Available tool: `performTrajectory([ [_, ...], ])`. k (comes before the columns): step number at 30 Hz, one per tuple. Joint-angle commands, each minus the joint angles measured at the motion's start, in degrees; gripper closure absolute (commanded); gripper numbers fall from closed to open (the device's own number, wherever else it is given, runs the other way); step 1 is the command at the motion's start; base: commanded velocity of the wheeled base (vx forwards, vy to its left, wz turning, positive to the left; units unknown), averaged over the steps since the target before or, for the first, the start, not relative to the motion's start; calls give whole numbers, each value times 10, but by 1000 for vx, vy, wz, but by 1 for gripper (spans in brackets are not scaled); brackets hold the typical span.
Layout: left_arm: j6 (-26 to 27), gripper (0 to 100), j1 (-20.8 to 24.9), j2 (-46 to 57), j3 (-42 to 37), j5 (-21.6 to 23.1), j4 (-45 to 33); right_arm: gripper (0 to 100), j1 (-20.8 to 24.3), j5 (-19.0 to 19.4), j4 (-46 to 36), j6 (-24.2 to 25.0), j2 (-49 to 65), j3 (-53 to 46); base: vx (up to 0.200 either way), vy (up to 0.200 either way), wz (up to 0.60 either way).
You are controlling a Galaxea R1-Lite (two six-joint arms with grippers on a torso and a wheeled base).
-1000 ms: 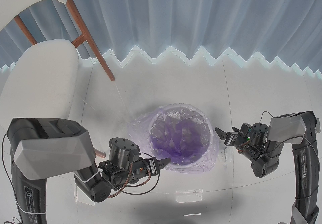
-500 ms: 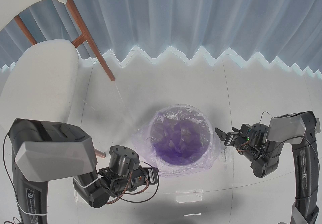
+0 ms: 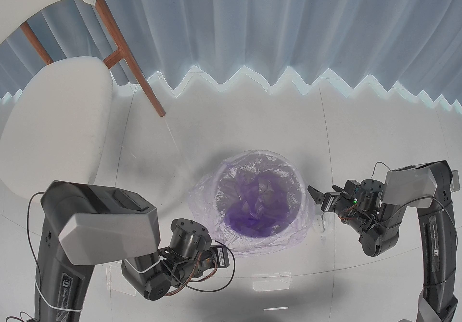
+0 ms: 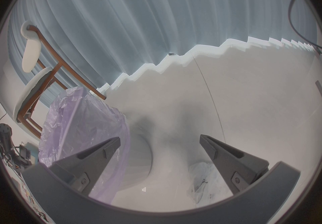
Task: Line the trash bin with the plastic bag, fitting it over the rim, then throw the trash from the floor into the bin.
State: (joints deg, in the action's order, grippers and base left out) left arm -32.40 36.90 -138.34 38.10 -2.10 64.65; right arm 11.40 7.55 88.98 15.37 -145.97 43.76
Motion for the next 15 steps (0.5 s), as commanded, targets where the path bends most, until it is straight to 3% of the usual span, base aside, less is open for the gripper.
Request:
performTrajectory([
  [1,2,100,-4,-44,32,-11,0,0,0,0,10,0,-4,0,0,0,0],
  [15,11,100,-3,-60,42,-21,-3,0,7,-2,10,-2,-10,0,0,0,0],
])
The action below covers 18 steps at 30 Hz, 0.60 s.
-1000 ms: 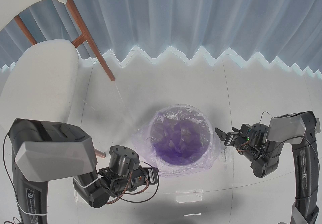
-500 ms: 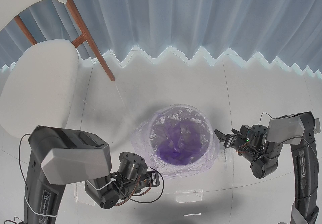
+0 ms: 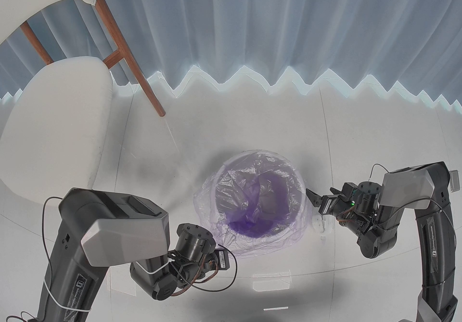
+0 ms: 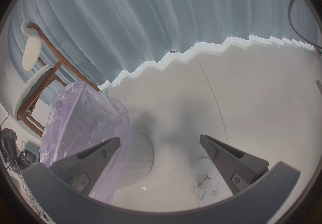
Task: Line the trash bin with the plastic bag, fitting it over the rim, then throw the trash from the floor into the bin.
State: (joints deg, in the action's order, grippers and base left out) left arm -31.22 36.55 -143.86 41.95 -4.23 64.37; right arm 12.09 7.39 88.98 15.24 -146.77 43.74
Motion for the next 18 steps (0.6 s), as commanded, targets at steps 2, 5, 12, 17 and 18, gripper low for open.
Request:
performTrajectory([
  [2,-1,100,0,-5,4,0,0,0,0,0,10,0,-2,-1,0,0,0],
  [5,-1,0,0,-5,4,0,0,0,-1,0,10,0,-3,0,0,0,0],
  [12,4,0,6,10,-39,7,35,0,-1,0,10,1,-7,3,0,0,0],
  [17,33,0,41,83,-134,5,92,0,-2,1,10,11,-7,6,0,0,0],
  [18,35,0,48,99,-147,4,93,0,-3,1,10,13,-7,7,0,0,0],
])
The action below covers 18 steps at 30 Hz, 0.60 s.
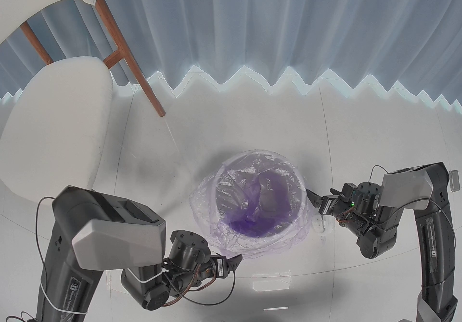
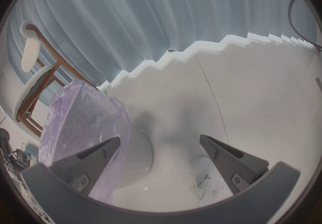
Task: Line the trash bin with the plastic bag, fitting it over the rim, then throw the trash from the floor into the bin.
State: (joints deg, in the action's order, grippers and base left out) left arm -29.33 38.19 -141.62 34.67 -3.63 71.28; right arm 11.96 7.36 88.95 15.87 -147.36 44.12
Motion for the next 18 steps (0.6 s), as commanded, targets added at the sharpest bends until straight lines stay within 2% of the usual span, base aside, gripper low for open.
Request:
performTrajectory([
  [1,19,0,36,100,-87,-2,24,0,-4,2,10,8,-1,4,0,0,0],
  [6,21,0,35,216,-102,-4,19,0,-13,4,10,14,1,4,0,0,0],
  [11,32,0,28,374,-48,-1,-3,0,-19,12,10,14,10,-9,0,0,0],
  [17,38,0,7,540,9,4,-133,0,-48,13,-11,18,102,-43,0,0,0],
  [18,38,0,7,540,9,4,-133,0,-48,13,-11,18,102,-43,0,0,0],
])
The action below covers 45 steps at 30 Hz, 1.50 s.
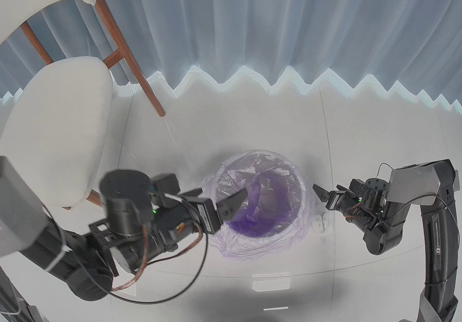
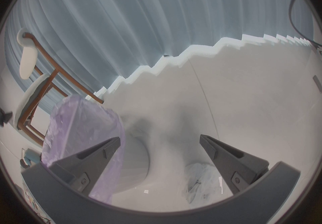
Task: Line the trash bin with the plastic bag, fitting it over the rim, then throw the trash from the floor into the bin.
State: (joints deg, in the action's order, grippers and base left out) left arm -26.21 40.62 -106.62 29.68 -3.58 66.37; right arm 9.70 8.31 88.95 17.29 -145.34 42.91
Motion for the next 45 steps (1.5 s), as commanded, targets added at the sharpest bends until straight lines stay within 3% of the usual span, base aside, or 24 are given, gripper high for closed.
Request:
performTrajectory([
  [1,5,0,-24,235,100,4,-134,0,-34,3,-56,5,124,-44,0,0,0],
  [5,3,0,-40,286,164,4,-180,0,-50,2,-190,7,186,-27,0,0,0],
  [8,4,0,-56,292,186,9,-180,0,-53,-6,-283,-18,190,13,0,0,0],
  [13,-13,0,-75,312,212,69,-180,0,-62,-58,-299,-96,124,71,0,0,0],
  [15,-36,0,-98,324,222,102,-181,0,-63,-72,-305,-107,96,99,0,0,0],
  [18,-78,0,-157,330,246,150,-181,0,-63,-72,-314,-110,66,126,0,0,0],
  [19,-78,0,-157,330,246,150,-181,0,-63,-72,-314,-110,66,126,0,0,0],
  [20,-106,0,-221,331,260,180,-181,0,-63,-72,-325,-110,47,140,0,0,0],
  [22,-118,0,-276,330,257,211,-185,0,-63,-72,-336,-110,26,156,0,0,0],
  [23,-118,0,-280,330,257,213,-185,0,-63,-72,-337,-110,24,157,0,0,0],
  [25,-124,0,-322,329,245,270,-180,0,-68,-72,-342,-110,-4,170,0,0,0],
  [33,-144,0,-337,356,206,353,-186,0,-81,-71,-425,-106,-4,198,0,0,0],
  [38,-143,0,-349,346,204,356,-178,0,-83,-71,-495,-107,-4,238,0,0,0],
  [45,-177,0,-346,345,216,356,-176,0,-83,-72,-502,-110,-5,258,0,0,0],
])
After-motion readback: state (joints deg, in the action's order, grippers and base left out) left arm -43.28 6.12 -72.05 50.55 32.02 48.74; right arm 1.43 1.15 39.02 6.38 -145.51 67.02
